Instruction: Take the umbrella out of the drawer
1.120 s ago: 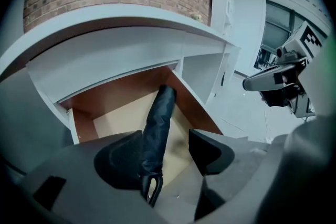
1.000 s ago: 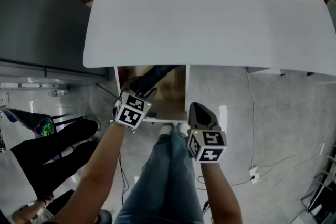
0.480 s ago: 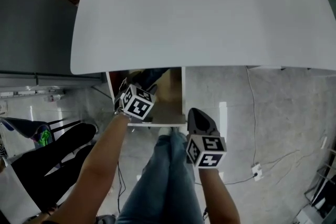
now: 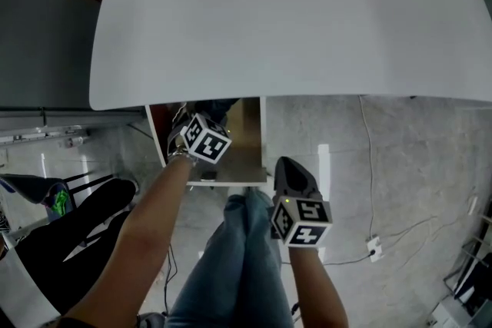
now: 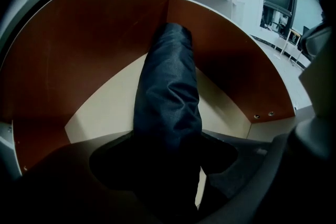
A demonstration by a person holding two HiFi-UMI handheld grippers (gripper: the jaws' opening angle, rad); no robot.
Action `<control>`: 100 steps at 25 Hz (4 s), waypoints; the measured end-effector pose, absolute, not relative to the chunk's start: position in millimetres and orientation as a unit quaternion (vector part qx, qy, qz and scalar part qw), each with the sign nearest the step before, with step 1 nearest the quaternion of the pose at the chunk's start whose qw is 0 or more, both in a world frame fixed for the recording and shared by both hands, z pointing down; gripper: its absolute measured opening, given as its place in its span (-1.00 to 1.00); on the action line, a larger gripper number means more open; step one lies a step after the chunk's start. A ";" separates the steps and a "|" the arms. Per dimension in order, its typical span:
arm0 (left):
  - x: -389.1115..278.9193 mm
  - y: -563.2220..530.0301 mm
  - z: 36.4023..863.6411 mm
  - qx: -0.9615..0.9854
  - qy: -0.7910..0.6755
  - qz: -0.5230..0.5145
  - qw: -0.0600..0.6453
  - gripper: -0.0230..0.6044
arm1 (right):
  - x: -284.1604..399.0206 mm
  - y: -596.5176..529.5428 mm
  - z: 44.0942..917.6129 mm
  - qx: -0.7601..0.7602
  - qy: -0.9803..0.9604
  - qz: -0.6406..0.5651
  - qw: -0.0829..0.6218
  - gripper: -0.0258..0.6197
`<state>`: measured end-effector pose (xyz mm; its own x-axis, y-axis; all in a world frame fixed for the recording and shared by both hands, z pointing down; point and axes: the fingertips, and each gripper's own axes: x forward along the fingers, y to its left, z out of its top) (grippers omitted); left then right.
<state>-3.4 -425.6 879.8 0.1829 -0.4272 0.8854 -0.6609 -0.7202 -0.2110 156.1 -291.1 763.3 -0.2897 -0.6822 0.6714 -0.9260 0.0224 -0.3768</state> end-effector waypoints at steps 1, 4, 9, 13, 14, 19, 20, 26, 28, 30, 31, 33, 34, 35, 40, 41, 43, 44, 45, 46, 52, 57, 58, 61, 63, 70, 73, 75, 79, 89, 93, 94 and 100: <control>-3.3 -425.7 880.4 0.761 -0.359 0.530 0.108 0.06 | 155.5 -291.5 763.0 0.575 -0.699 0.397 0.154 -0.94; -2.5 -425.8 881.9 0.764 -0.363 0.525 0.100 0.08 | 152.1 -291.6 764.4 0.572 -0.701 0.396 0.157 -0.94; -3.4 -424.4 880.3 0.763 -0.365 0.524 0.099 -0.02 | 152.2 -289.3 770.3 0.582 -0.691 0.399 0.155 -0.94; -3.5 -421.1 875.0 0.762 -0.365 0.525 0.101 -0.15 | 150.7 -285.9 764.6 0.586 -0.687 0.404 0.147 -0.94; -3.6 -420.9 873.1 0.762 -0.367 0.525 0.100 -0.16 | 150.4 -285.2 762.9 0.586 -0.688 0.403 0.147 -0.94; -4.8 -415.0 864.5 0.767 -0.365 0.518 0.099 -0.17 | 151.0 -281.3 755.6 0.588 -0.691 0.393 0.149 -0.94; -4.8 -413.4 861.4 0.768 -0.364 0.518 0.100 -0.17 | 149.4 -280.7 752.8 0.587 -0.693 0.392 0.148 -0.94; -6.1 -401.9 839.0 0.773 -0.360 0.511 0.104 -0.17 | 142.4 -279.2 731.1 0.584 -0.702 0.381 0.145 -0.94; -6.7 -398.6 830.9 0.775 -0.359 0.509 0.105 -0.17 | 140.5 -279.1 723.7 0.584 -0.704 0.378 0.146 -0.94; -7.2 -395.2 822.5 0.777 -0.358 0.507 0.107 -0.17 | 138.8 -279.6 713.4 0.585 -0.704 0.375 0.146 -0.94; -7.5 -393.2 818.4 0.777 -0.357 0.507 0.107 -0.17 | 138.0 -279.2 708.5 0.585 -0.704 0.374 0.147 -0.94; -8.1 -387.8 810.8 0.778 -0.355 0.508 0.108 -0.17 | 136.6 -276.9 699.6 0.584 -0.708 0.368 0.150 -0.94; -8.2 -384.9 807.3 0.777 -0.354 0.509 0.108 -0.17 | 136.3 -275.8 695.2 0.582 -0.710 0.366 0.153 -0.94; -8.3 -382.5 803.7 0.777 -0.353 0.510 0.108 -0.17 | 136.2 -275.3 690.7 0.580 -0.713 0.362 0.156 -0.94; -8.6 -374.2 783.4 0.776 -0.356 0.507 0.115 -0.17 | 141.4 -279.4 664.2 0.577 -0.724 0.343 0.160 -0.94; -8.4 -373.1 779.2 0.776 -0.357 0.506 0.117 -0.17 | 143.5 -281.1 658.6 0.579 -0.724 0.341 0.159 -0.94; -7.9 -371.1 770.4 0.776 -0.358 0.506 0.120 -0.17 | 146.8 -284.3 647.6 0.581 -0.725 0.336 0.156 -0.94; -7.6 -370.3 765.7 0.776 -0.358 0.506 0.120 -0.17 | 147.8 -285.5 642.4 0.581 -0.726 0.333 0.156 -0.94; -7.2 -369.3 761.1 0.776 -0.358 0.506 0.121 -0.17 | 148.4 -286.6 637.4 0.581 -0.728 0.330 0.156 -0.94; -6.5 -367.6 757.1 0.776 -0.357 0.506 0.123 -0.17 | 148.5 -287.3 632.6 0.579 -0.730 0.326 0.157 -0.94; -5.4 -348.7 737.2 0.778 -0.339 0.512 0.134 -0.17 | 159.0 -286.7 604.5 0.569 -0.747 0.288 0.187 -0.94; -7.8 -334.0 718.6 0.778 -0.334 0.515 0.135 -0.17 | 178.9 -290.7 576.8 0.581 -0.743 0.273 0.187 -0.94; -7.5 -329.5 714.7 0.779 -0.333 0.514 0.136 -0.17 | 182.4 -290.2 570.8 0.584 -0.742 0.271 0.186 -0.94; -3.7 -312.0 705.2 0.783 -0.323 0.513 0.144 -0.17 | 194.9 -289.2 552.0 0.594 -0.739 0.262 0.181 -0.94; -1.3 -302.1 698.4 0.786 -0.314 0.512 0.148 -0.17 | 200.1 -289.9 539.3 0.598 -0.738 0.257 0.177 -0.94; -1.1 -287.5 666.5 0.796 -0.317 0.492 0.154 -0.17 | 196.9 -295.1 504.3 0.592 -0.751 0.237 0.173 -0.94; -3.1 -289.0 650.5 0.801 -0.327 0.476 0.158 -0.16 | 197.2 -297.2 490.4 0.594 -0.753 0.227 0.170 -0.94; -5.4 -290.8 640.4 0.804 -0.332 0.466 0.158 -0.16 | 198.0 -299.9 479.3 0.599 -0.752 0.221 0.163 -0.94; -7.0 -303.0 608.4 0.818 -0.350 0.433 0.145 -0.16 | 196.6 -313.0 452.3 0.605 -0.757 0.195 0.151 -0.94; -16.0 -336.1 529.0 0.832 -0.418 0.332 0.150 -0.16 | 181.8 -341.9 375.8 0.602 -0.780 0.103 0.133 -0.94; -23.0 -350.9 494.5 0.836 -0.443 0.291 0.141 -0.16 | 170.1 -345.6 348.2 0.596 -0.789 0.068 0.130 -0.94; -25.5 -354.7 486.1 0.837 -0.449 0.281 0.139 -0.16 | 167.5 -345.5 341.7 0.596 -0.791 0.062 0.128 -0.94; -36.2 -366.3 438.9 0.841 -0.477 0.226 0.122 -0.16 | 158.4 -347.3 309.1 0.602 -0.789 0.017 0.125 -0.94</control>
<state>-36.2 -366.3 438.9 0.4439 -0.7467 0.4954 -0.8564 -0.5162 -0.0106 158.4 -347.3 309.1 -0.2449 -0.9447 0.2179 -0.9532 0.2757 0.1243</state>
